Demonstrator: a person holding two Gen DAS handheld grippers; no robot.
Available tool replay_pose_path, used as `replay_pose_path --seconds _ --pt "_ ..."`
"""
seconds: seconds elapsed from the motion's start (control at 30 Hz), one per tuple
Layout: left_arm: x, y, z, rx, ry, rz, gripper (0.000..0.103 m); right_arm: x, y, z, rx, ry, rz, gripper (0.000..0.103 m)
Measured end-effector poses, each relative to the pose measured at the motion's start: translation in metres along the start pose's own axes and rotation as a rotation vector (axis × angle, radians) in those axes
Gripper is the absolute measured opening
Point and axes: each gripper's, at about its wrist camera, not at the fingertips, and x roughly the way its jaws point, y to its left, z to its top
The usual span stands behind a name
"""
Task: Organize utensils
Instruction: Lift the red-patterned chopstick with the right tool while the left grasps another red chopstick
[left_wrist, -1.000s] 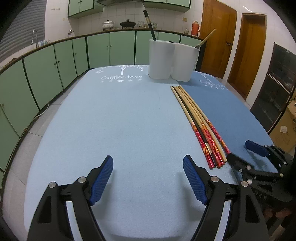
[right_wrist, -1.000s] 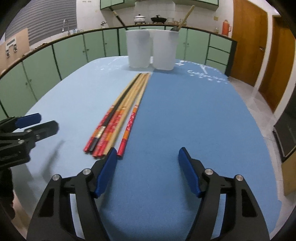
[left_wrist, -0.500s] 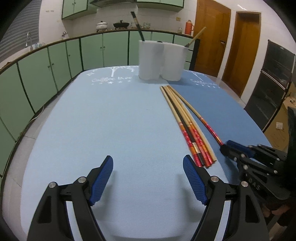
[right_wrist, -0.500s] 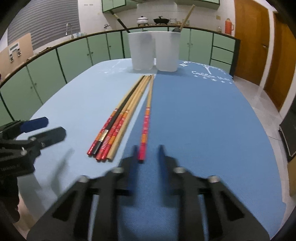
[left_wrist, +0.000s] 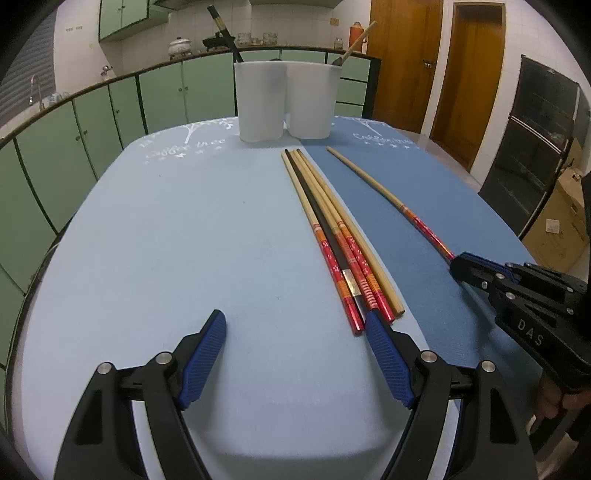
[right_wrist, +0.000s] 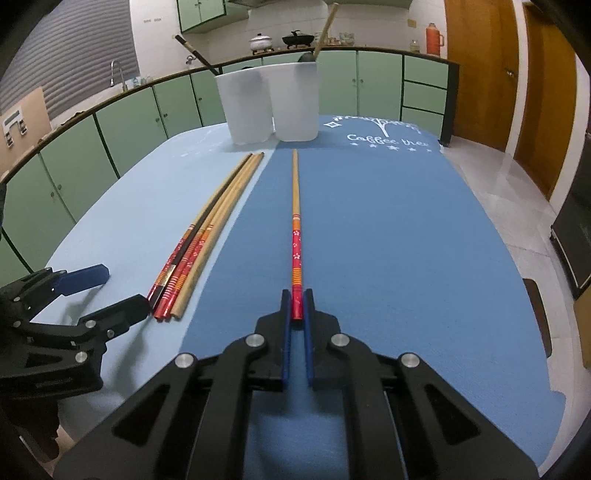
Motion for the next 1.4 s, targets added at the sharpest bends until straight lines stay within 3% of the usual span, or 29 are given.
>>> replay_pose_path --seconds 0.5,0.63,0.97,1.4 --pt "-0.002 0.013 -0.004 -0.022 -0.003 0.059 0.075 -0.001 0.003 -0.004 -0.02 -0.012 0.016 0.008" --pt "0.0 0.005 -0.004 -0.003 -0.018 0.063 0.063 0.001 0.002 -0.003 -0.009 -0.015 0.025 0.009" --pt "0.001 -0.005 -0.003 0.004 -0.052 0.054 0.007 0.001 -0.001 -0.002 0.019 -0.01 0.051 0.005" --pt "-0.031 0.017 0.013 -0.005 -0.094 0.082 0.005 -0.03 -0.018 0.024 0.02 -0.069 0.051 0.005"
